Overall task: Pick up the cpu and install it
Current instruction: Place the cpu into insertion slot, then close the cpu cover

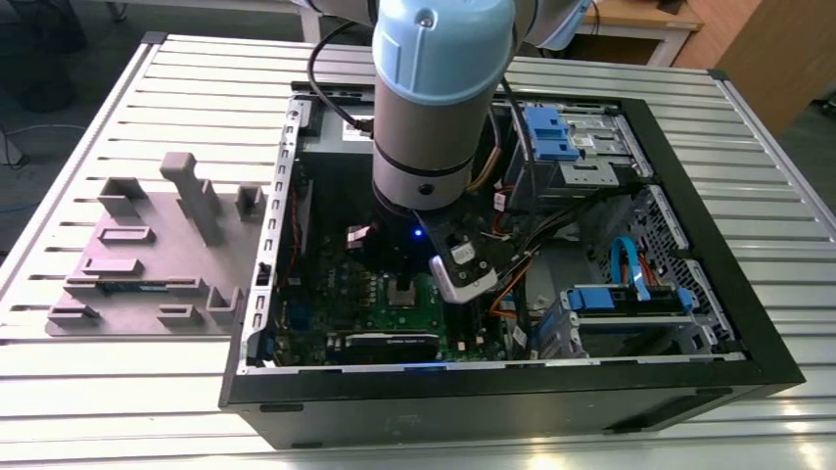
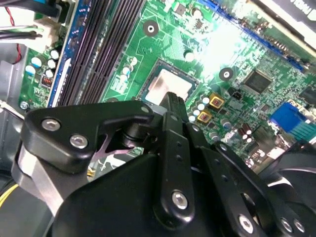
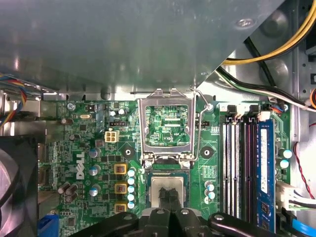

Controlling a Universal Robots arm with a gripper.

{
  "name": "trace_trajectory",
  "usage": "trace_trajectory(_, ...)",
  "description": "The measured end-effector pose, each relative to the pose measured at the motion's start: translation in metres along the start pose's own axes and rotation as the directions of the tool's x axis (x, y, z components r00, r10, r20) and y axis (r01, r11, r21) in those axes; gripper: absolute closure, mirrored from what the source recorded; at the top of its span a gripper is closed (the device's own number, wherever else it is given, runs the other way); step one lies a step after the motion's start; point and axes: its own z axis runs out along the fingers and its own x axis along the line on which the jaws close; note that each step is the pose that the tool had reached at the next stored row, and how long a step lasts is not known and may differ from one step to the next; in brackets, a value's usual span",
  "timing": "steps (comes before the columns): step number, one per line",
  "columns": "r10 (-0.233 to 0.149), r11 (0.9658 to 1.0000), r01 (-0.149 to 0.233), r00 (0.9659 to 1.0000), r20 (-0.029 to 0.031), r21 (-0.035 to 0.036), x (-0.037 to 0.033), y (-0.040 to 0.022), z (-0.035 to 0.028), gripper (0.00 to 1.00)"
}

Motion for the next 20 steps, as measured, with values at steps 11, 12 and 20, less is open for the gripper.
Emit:
trace_trajectory(11, 0.010, 0.9999, -0.010, 0.9999, 0.0002, 0.0001, -0.0006, 0.0000, -0.0020, 0.89)
trace_trajectory(12, 0.011, 0.9999, -0.011, 0.9999, 0.0002, 0.0001, -0.0009, 0.0000, -0.0020, 0.89)
trace_trajectory(20, 0.011, 0.9999, -0.011, 0.9999, 0.0002, 0.0001, -0.0012, 0.0001, -0.0042, 0.89)
